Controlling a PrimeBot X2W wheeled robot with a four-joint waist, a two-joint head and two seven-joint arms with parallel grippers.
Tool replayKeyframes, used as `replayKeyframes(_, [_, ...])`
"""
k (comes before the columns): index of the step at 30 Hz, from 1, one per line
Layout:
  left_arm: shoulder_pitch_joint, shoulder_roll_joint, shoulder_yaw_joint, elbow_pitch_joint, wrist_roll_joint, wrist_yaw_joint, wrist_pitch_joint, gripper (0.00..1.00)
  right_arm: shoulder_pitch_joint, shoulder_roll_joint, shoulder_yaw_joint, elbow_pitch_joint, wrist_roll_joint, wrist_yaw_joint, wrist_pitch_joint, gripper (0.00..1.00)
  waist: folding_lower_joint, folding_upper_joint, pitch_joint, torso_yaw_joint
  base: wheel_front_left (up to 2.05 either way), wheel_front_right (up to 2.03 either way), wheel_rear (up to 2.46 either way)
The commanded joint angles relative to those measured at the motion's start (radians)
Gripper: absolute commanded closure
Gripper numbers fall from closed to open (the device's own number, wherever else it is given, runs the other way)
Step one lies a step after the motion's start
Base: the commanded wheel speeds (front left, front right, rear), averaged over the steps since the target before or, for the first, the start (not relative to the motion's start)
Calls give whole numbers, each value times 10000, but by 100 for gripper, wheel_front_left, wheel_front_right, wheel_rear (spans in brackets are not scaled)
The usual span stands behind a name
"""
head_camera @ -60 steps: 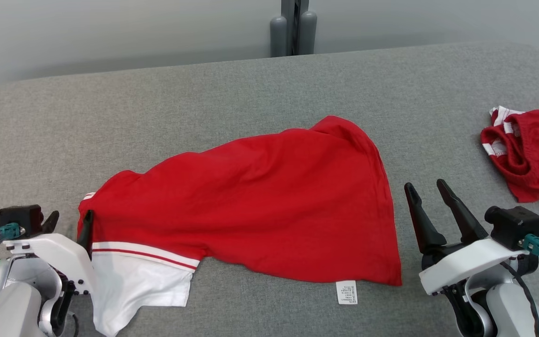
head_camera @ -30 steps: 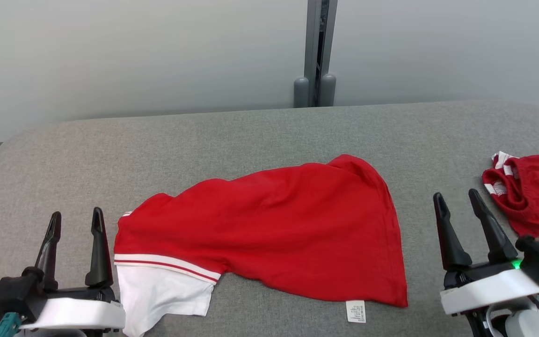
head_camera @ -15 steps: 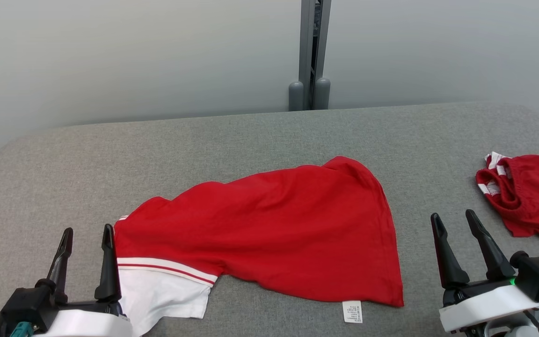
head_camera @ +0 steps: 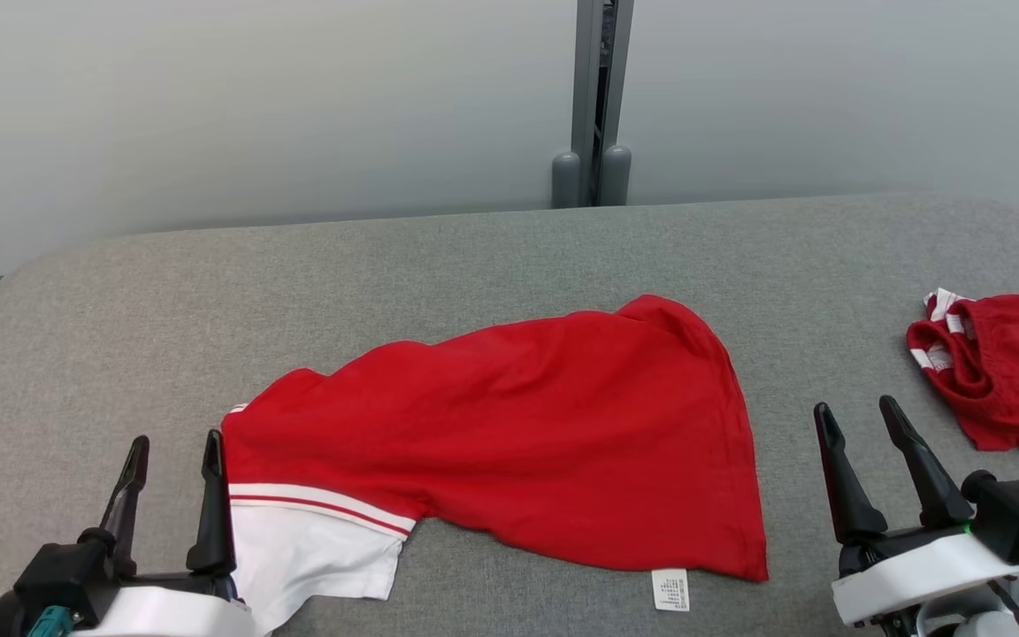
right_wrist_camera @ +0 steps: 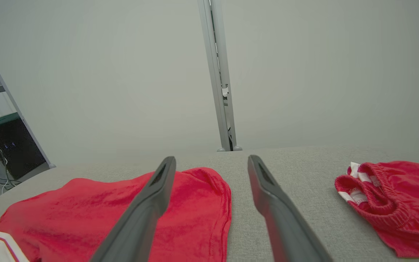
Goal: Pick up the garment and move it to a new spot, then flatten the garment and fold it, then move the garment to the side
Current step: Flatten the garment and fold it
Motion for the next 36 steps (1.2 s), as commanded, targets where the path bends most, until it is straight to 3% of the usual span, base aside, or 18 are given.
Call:
replayKeyframes(1, [-93,21,9,167,18,-64,-12,0,-50,-91,-57,91,34,2,59,0,0,0,-6,12,0,0,0])
replayKeyframes(6, [-77,39,-85,593,-300,-142,731,0,31,-158,-123,531,310,2,1218,0,0,0,-9,94,0,0,0])
replayKeyframes(10, [67,57,-139,742,-767,-66,2371,0,202,-84,-44,1221,803,4,3198,0,0,0,37,308,0,0,0])
replayKeyframes(16, [216,96,-11,478,-1316,105,3843,0,24,167,67,1592,1335,2,4312,0,0,0,297,512,0,0,0])
replayKeyframes(21, [411,115,-166,427,-1790,8,5172,0,-310,379,-204,2141,1333,2,4791,0,0,0,591,707,0,0,0])
replayKeyframes(26, [410,91,-327,575,-2150,-139,5850,0,-540,611,-431,2556,1138,2,5185,0,0,0,791,819,0,0,0])
replayKeyframes(36, [-431,91,-534,2115,-2504,-285,6238,0,-775,828,-55,2781,1197,2,5733,0,0,0,1173,768,0,0,0])
